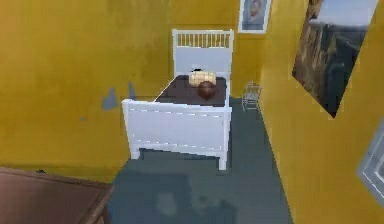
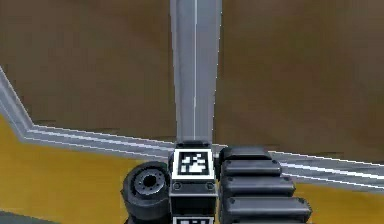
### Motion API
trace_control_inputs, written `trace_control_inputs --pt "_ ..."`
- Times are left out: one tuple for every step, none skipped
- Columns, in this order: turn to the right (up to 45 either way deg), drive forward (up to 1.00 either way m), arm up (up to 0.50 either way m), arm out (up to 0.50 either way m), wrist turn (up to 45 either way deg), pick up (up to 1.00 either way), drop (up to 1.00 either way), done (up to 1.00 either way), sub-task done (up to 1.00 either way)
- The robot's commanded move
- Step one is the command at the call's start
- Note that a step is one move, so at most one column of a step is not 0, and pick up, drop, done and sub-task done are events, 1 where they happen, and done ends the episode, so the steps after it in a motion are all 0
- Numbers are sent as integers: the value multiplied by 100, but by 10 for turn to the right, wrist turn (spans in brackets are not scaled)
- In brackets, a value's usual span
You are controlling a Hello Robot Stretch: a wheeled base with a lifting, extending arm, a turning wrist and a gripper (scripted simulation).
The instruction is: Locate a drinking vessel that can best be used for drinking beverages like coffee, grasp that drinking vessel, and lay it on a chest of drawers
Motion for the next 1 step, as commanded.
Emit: trace_control_inputs --pt "-450 0 0 0 0 0 0 0 0"
